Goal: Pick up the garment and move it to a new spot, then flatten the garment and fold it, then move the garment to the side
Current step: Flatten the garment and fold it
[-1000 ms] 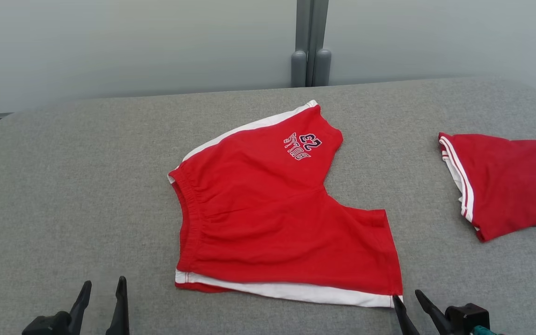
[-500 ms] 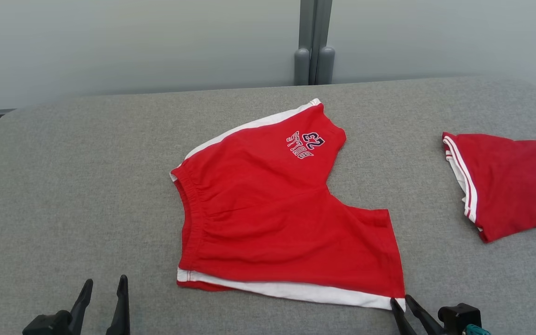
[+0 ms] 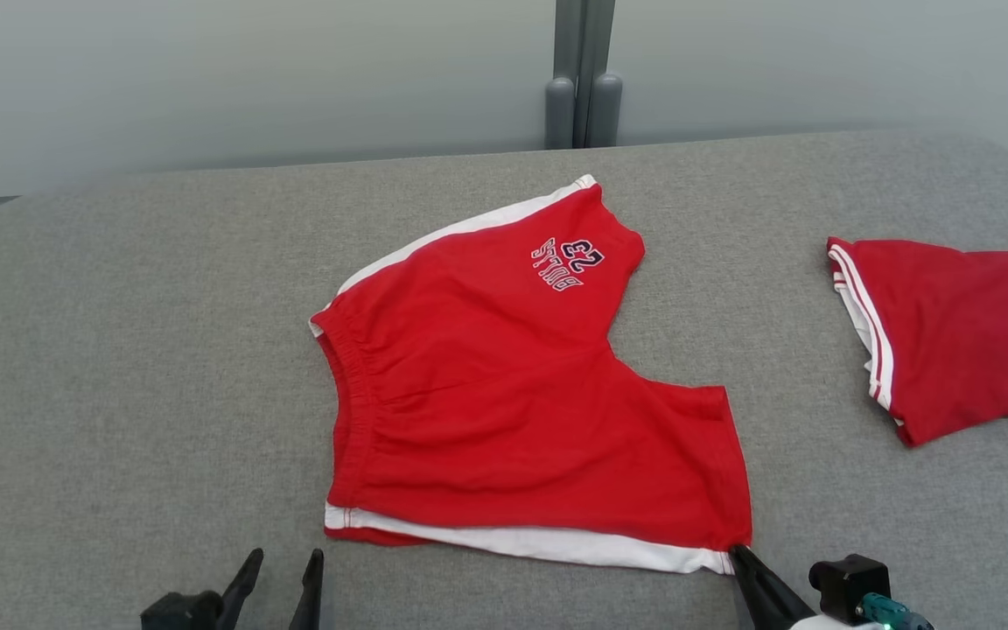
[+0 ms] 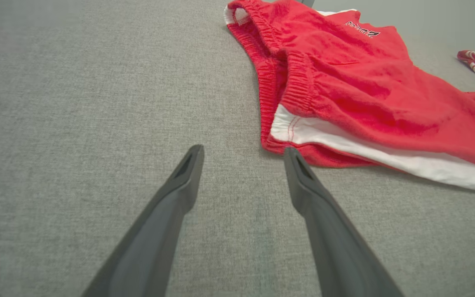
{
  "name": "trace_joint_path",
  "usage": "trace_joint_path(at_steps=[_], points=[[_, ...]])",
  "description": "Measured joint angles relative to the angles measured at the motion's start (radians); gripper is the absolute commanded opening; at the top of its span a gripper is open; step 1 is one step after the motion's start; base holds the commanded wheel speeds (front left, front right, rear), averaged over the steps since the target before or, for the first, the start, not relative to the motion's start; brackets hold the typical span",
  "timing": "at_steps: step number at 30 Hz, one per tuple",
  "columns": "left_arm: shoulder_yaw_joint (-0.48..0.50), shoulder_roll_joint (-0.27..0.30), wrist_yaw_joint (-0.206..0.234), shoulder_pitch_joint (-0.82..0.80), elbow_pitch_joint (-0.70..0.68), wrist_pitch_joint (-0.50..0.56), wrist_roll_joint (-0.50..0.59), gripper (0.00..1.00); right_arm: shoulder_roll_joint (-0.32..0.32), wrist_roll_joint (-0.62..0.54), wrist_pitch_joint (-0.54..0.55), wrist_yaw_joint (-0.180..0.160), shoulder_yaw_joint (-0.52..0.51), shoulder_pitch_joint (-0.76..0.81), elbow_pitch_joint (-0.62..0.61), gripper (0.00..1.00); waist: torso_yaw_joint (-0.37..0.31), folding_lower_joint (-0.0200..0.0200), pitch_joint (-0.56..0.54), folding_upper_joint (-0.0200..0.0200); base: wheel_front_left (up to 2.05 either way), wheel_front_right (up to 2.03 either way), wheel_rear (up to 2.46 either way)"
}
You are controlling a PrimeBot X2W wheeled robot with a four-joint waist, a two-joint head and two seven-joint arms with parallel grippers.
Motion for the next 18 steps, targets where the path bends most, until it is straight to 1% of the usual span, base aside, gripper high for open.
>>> trace_joint_path(at_steps=[2, 6, 11, 12, 13, 15, 17, 18], points=[[-0.018, 0.0, -0.005, -0.022, 0.016, 0.0, 0.009, 1.0, 0.001, 0.0, 0.0, 0.007, 0.001, -0.01, 0.001, 0.0, -0.006, 0.0, 0.005, 0.0, 0.0, 0.0, 0.0], [-0.068, 0.0, -0.009, -0.079, 0.04, 0.002, 0.012, 1.0, 0.001, 0.0, 0.0, 0.008, 0.003, -0.026, 0.004, 0.0, -0.018, 0.0, 0.015, 0.0, 0.0, 0.0, 0.0], [-0.094, 0.0, -0.009, -0.126, 0.084, 0.014, 0.011, 0.99, 0.003, 0.0, 0.0, 0.016, 0.006, -0.038, 0.013, 0.0, -0.036, 0.0, 0.023, 0.0, 0.0, 0.0, 0.0], [-0.094, 0.0, -0.009, -0.13, 0.096, 0.02, 0.009, 0.91, 0.003, 0.0, 0.0, 0.016, 0.007, -0.042, 0.014, 0.0, -0.04, 0.0, 0.024, 0.0, 0.0, 0.0, 0.0], [-0.095, 0.001, -0.009, -0.132, 0.106, 0.021, 0.006, 0.8, 0.003, 0.0, 0.0, 0.016, 0.007, -0.045, 0.014, 0.0, -0.044, 0.0, 0.025, 0.0, 0.0, 0.0, 0.0], [-0.094, 0.002, -0.009, -0.134, 0.121, 0.02, -0.006, 0.71, 0.004, 0.0, 0.0, 0.017, 0.007, -0.047, 0.015, 0.0, -0.051, 0.0, 0.026, 0.0, 0.0, 0.0, 0.0], [-0.097, 0.003, -0.009, -0.14, 0.137, 0.02, -0.018, 0.55, 0.005, 0.0, 0.0, 0.017, 0.003, -0.047, 0.015, 0.0, -0.057, 0.0, 0.027, 0.0, 0.0, 0.0, 0.0], [-0.098, 0.003, -0.009, -0.145, 0.141, 0.019, -0.019, 0.53, 0.005, 0.0, 0.0, 0.017, 0.001, -0.047, 0.015, 0.0, -0.058, 0.0, 0.028, 0.0, 0.0, 0.0, 0.0]])
